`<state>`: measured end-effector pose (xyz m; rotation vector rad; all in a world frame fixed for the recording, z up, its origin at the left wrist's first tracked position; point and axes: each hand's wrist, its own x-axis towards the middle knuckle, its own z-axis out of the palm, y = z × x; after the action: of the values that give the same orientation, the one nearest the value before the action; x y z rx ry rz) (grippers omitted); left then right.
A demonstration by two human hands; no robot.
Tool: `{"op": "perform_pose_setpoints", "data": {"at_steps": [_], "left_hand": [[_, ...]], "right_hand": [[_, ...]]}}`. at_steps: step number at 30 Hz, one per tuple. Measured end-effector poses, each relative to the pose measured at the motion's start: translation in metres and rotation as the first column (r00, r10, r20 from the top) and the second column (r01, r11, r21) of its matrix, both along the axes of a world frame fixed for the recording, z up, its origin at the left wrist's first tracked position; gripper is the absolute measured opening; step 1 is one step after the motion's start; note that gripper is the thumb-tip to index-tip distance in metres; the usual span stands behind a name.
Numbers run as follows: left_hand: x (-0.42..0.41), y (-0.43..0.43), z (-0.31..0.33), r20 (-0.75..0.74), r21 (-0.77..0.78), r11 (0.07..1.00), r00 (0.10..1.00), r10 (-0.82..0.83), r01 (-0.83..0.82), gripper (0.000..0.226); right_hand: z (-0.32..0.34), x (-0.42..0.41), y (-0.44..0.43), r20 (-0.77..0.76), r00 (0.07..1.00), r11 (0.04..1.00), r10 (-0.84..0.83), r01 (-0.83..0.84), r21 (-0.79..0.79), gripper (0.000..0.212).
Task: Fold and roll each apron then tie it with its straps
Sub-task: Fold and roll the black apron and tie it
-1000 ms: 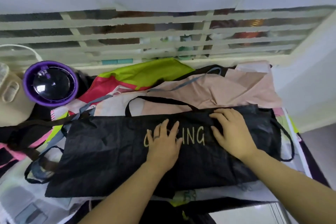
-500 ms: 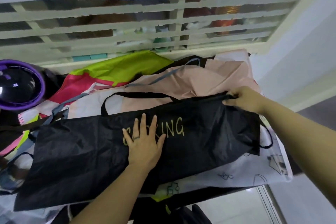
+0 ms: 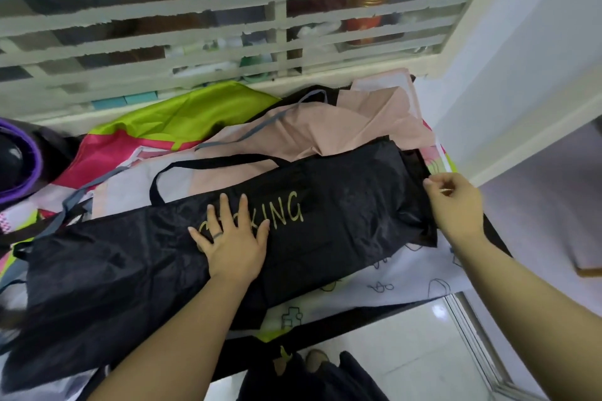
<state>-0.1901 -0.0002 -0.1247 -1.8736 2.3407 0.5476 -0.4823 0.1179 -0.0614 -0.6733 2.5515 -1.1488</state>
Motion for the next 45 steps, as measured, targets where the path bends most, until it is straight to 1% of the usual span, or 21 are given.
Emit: {"op": "perform_pose_setpoints", "data": {"at_steps": [4,8,11,15,18,20,22,23,25,27,29,31,33,34,35,36,38,40,42,43,45], "left_hand": [[-0.001,0.001,0.0,0.01,-0.003,1.0,1.0,0.005,-0.005,0.063],[-0.001,0.001,0.0,0.006,-0.011,1.0,1.0,0.011,-0.011,0.063],[-0.001,0.001,-0.001,-0.008,-0.018,1.0,1.0,0.018,-0.018,0.063],[-0.001,0.001,-0.001,-0.007,-0.029,0.999,1.0,0.022,-0.022,0.063],[0.0,0.001,-0.003,-0.024,-0.041,0.999,0.999,0.021,-0.022,0.063],[0.0,0.001,-0.004,-0.034,-0.044,0.999,0.999,0.022,-0.023,0.063],[0.001,0.002,-0.004,-0.038,-0.045,0.999,0.999,0.024,-0.026,0.063],[0.001,0.002,-0.003,-0.04,-0.044,0.999,0.999,0.024,-0.026,0.063],[0.0,0.001,-0.002,-0.043,-0.039,0.999,0.999,0.025,-0.027,0.062],[0.001,0.002,-0.001,-0.044,-0.037,0.999,0.999,0.022,-0.024,0.063],[0.002,0.003,0.0,-0.046,-0.036,0.999,0.999,0.001,-0.003,0.063],[0.003,0.004,0.0,-0.041,-0.038,0.999,0.999,-0.029,0.027,0.063],[0.003,0.005,0.001,-0.035,-0.038,0.998,0.998,-0.044,0.042,0.063],[0.003,0.004,0.001,-0.032,-0.036,0.998,0.998,-0.046,0.045,0.063],[0.003,0.003,0.001,-0.03,-0.034,0.998,0.998,-0.048,0.047,0.063],[0.003,0.003,0.001,-0.025,-0.027,0.999,0.999,-0.047,0.047,0.063],[0.003,0.004,0.001,-0.016,-0.022,0.998,0.998,-0.056,0.055,0.063],[0.004,0.004,0.002,-0.002,-0.033,0.997,0.998,-0.067,0.067,0.063],[0.004,0.004,0.002,0.021,-0.051,0.995,0.996,-0.084,0.085,0.064],[0.007,0.003,0.0,0.039,-0.061,0.994,0.995,-0.088,0.09,0.064],[0.009,0.001,0.0,0.059,-0.087,0.989,0.991,-0.116,0.121,0.069]], "right_hand": [[-0.013,0.028,0.034,0.161,0.98,0.993,-0.114,0.114,0.011,0.018],[-0.024,0.052,0.044,0.131,0.968,0.975,-0.215,0.221,-0.03,0.031],[-0.029,0.06,0.041,0.108,0.975,0.979,-0.196,0.2,-0.028,0.031],[-0.036,0.053,0.031,0.155,0.975,0.987,-0.16,0.161,0.01,0.018],[-0.02,0.045,0.031,0.402,0.902,0.951,-0.158,0.249,-0.185,0.014],[0.002,0.036,0.035,0.58,0.814,0.891,-0.019,0.277,-0.359,0.021],[0.025,0.024,0.038,0.631,0.762,0.877,0.147,0.195,-0.44,0.026],[0.033,0.019,0.039,0.619,0.76,0.89,0.2,0.123,-0.438,0.025],[0.04,0.011,0.042,0.56,0.8,0.933,0.216,0.0,-0.36,0.023],[0.029,0.005,0.047,0.437,0.888,0.983,0.141,-0.074,-0.166,0.019],[0.01,0.004,0.054,0.317,0.947,0.992,0.06,-0.091,0.083,0.013],[-0.004,0.012,0.057,0.201,0.979,0.967,-0.016,-0.036,0.252,0.024],[-0.007,0.026,0.05,-0.022,0.999,0.971,-0.038,0.042,0.235,0.038],[-0.006,0.035,0.042,-0.131,0.991,0.983,0.012,0.012,0.185,0.04],[-0.002,0.045,0.033,-0.208,0.972,0.985,0.109,-0.077,0.156,0.038],[-0.001,0.056,0.021,-0.248,0.938,0.966,0.241,-0.208,0.151,0.035],[-0.002,0.078,0.0,-0.244,0.829,0.862,0.503,-0.461,0.211,0.035],[-0.009,0.102,-0.021,-0.21,0.643,0.672,0.737,-0.658,0.34,0.048],[-0.017,0.116,-0.036,-0.094,0.476,0.446,0.874,-0.711,0.544,0.059],[-0.023,0.118,-0.044,-0.048,0.441,0.374,0.896,-0.693,0.617,0.062],[-0.031,0.106,-0.05,0.026,0.514,0.35,0.858,-0.62,0.702,0.066]]}}
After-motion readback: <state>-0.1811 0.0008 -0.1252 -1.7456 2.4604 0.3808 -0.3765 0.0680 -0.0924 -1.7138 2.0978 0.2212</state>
